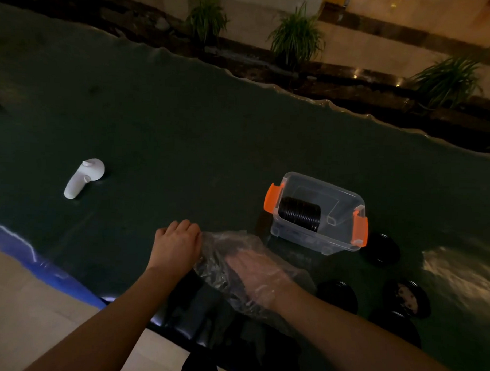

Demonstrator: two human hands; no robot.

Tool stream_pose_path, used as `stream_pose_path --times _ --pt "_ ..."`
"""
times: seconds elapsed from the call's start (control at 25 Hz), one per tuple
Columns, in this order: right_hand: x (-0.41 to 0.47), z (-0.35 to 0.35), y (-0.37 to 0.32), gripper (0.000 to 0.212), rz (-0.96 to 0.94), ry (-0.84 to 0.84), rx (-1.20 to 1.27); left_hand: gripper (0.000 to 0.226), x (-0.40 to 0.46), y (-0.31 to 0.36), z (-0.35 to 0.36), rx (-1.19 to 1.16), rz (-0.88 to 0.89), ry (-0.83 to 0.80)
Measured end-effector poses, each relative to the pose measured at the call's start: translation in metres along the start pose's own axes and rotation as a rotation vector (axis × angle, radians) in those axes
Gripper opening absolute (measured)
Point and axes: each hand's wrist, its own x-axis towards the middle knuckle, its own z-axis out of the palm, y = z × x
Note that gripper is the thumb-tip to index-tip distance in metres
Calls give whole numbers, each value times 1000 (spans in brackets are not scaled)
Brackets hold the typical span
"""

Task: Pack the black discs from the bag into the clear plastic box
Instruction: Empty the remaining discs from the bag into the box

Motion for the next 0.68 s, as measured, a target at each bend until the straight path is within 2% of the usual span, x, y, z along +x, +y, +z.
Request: stream_pose_path --times 0.12,0.24,0.32,0.4,0.56,0.68 --pt "-29 -19 7 35 -110 89 11 17 8 -7 -3 32 -55 -26" --pt "-57 -45 4 58 -123 -43 57 14 12 -2 -3 47 -38 -43" --pt "-75 -57 -4 63 -136 -113 51 14 16 1 -2 30 -72 -60" --pt "-91 -72 -6 65 -158 -99 57 16 20 0 -2 34 -102 -70" --pt "-107 -128 31 66 52 -18 142 20 27 -13 -8 69 -123 -64" --pt "-114 -172 83 63 130 81 1 25 28 -18 -16 48 -149 -85"
